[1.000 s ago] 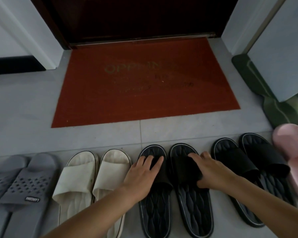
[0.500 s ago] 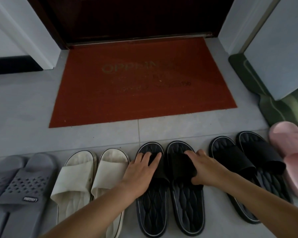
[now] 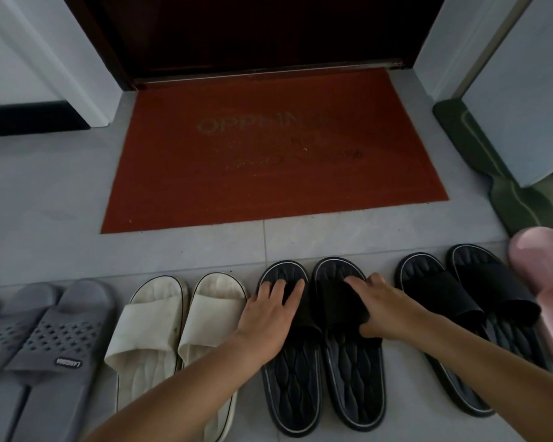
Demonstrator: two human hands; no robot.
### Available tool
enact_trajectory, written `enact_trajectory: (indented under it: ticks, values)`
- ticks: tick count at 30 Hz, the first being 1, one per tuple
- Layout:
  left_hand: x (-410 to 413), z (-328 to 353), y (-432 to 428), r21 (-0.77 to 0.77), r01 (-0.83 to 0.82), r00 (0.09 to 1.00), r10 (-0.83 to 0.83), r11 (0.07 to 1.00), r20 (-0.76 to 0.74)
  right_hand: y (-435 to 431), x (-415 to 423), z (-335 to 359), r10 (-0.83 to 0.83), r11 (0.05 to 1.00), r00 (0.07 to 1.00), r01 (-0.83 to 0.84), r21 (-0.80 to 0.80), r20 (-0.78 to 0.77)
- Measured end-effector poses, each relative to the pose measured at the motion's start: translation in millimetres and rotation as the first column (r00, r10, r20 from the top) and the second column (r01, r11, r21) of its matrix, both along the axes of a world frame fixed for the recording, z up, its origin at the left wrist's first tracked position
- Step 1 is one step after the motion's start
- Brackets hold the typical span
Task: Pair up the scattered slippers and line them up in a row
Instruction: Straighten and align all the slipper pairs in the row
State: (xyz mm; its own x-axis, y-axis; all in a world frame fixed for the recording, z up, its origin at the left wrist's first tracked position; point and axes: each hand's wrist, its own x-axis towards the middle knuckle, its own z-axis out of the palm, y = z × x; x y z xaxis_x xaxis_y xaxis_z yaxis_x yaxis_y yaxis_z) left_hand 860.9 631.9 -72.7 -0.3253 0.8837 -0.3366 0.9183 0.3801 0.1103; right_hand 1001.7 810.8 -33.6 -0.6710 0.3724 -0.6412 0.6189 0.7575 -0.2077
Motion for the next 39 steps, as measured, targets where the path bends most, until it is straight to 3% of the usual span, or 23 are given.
enact_trajectory:
  ticks: [12, 24, 29, 33, 37, 39]
  values:
    - [4.3, 16.0, 0.5, -0.046, 0.014, 0.999, -0.012, 0.999, 0.046, -1.2, 3.7, -0.2, 0.026, 1.000, 0.999, -0.026, 0.016, 0.031]
    - [-17.2, 5.2, -17.4, -0.031, -0.043, 0.996, 0.045, 0.999, 0.082, -4.9, -2.1, 2.3, 0.146, 0.980, 0.986, -0.155, 0.122, 0.074]
    - [-13.7, 10.3, -16.2, -0.039, -0.006, 0.992, 0.011, 0.999, 0.127, 12.1, -2.3, 7.5, 0.124, 0.992, 0.988, -0.121, -0.036, 0.092]
    - [14.9, 24.8, 6.7, 0.026, 0.126, 0.977, -0.129, 0.992, 0.172, 64.8, 20.0, 22.0, -0.001, 0.998, 0.999, 0.004, -0.056, 0.046]
    - [56.8, 39.2, 48.7, 0.085, 0.305, 0.934, -0.316, 0.948, 0.166, 123.5, 68.4, 32.0, -0.082, 0.991, 0.961, 0.050, 0.125, 0.266]
    - [83.6, 40.1, 79.6, 0.095, 0.292, 0.933, -0.305, 0.952, 0.189, 138.0, 97.0, 27.6, -0.137, 0.968, 0.932, 0.054, 0.245, 0.336]
